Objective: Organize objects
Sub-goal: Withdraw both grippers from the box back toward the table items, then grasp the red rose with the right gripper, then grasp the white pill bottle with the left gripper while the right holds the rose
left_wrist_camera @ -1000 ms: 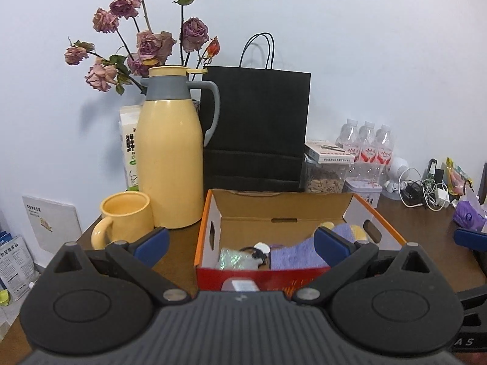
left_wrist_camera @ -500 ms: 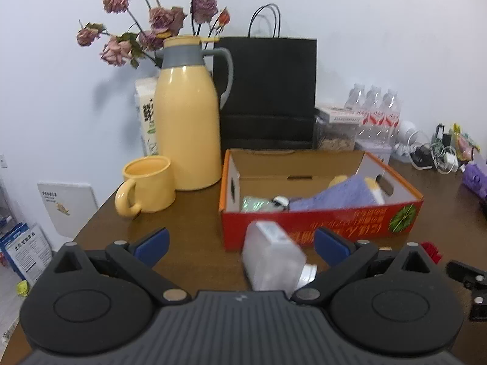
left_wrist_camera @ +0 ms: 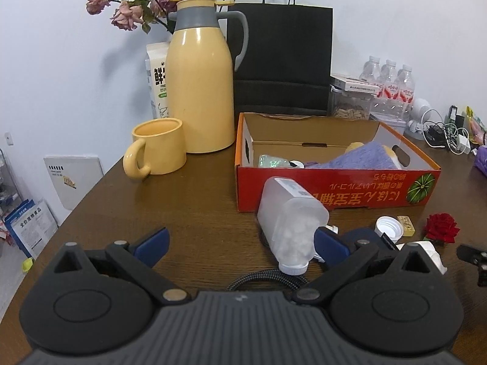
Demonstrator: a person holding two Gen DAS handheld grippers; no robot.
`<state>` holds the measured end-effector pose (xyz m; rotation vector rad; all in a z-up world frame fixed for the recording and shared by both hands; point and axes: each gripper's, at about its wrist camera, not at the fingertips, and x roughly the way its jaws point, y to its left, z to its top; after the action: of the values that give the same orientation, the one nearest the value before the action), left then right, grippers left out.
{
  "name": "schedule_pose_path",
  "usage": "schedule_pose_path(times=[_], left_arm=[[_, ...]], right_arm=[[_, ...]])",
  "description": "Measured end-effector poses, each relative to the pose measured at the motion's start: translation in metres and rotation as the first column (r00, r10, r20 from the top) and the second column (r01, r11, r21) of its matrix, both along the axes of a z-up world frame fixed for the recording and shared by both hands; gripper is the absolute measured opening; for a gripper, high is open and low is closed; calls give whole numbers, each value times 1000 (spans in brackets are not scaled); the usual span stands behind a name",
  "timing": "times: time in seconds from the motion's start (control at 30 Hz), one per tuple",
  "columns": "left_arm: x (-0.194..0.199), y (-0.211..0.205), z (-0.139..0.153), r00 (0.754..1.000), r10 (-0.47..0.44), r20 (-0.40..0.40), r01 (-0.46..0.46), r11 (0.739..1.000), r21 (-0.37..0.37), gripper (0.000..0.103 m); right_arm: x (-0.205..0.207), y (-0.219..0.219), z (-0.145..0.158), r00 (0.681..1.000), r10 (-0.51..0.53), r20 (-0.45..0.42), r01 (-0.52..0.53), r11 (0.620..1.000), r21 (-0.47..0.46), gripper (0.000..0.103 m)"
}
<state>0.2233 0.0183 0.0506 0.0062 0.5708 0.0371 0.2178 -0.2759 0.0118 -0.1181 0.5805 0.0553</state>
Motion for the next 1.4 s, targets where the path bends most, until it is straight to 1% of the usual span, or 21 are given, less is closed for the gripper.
schedule_pose_path(times=[0.17, 0.27, 0.33, 0.4, 0.43, 0.47, 0.5, 0.53, 0.57, 0.6, 0.8, 0.9, 1.13, 1.4], left_arm=[[4, -3, -1, 1000, 5, -11, -5, 1000, -19, 103], [6, -6, -2, 1000, 1, -12, -1, 1000, -22, 103], [7, -7, -3, 1000, 5, -7, -5, 1000, -23, 103], [7, -9, -3, 1000, 4, -5, -4, 1000, -30, 103], [8, -9, -4, 1000, 4, -5, -4, 999, -34, 103], [9, -10, -4, 1000, 4, -5, -4, 999, -38, 103], [9, -11, -5, 1000, 4, -6, -4, 999, -42, 103], [10, -12, -5, 1000, 3, -7, -4, 999, -46, 103], [10, -13, -6, 1000, 3, -9, -4, 999, -50, 103], [10, -13, -7, 1000, 5, -9, -5, 999, -52, 103], [9, -14, -11, 1000, 11, -17, -12, 998, -57, 103], [7, -13, -12, 1000, 15, -16, -16, 998, -62, 103], [6, -13, -10, 1000, 12, -8, -12, 998, -63, 103], [16, -30, -13, 1000, -22, -18, 21, 998, -52, 103]], right_arm=[[35, 6, -3, 1000, 7, -24, -6, 999, 51, 103], [55, 6, -7, 998, -7, -59, 12, 996, 90, 103], [64, 4, -11, 996, -26, -90, 37, 992, 123, 100], [68, 2, -14, 994, -24, -109, 42, 985, 166, 85], [68, 1, -16, 994, -17, -112, 37, 983, 182, 80], [67, 0, -17, 993, -12, -115, 34, 981, 190, 68], [67, 0, -18, 993, -10, -119, 33, 980, 195, 57], [67, -1, -19, 993, -9, -119, 33, 979, 201, 55], [66, -2, -19, 994, -3, -113, 27, 978, 209, 49], [64, -1, -18, 995, 3, -105, 19, 977, 213, 47], [40, 10, -6, 999, 13, 42, -18, 990, 143, 47], [29, 13, -1, 996, 13, 90, -25, 991, 130, 47], [15, 16, 1, 992, 12, 124, -27, 992, 121, 47], [11, 16, 0, 991, -1, 135, -15, 993, 118, 47]])
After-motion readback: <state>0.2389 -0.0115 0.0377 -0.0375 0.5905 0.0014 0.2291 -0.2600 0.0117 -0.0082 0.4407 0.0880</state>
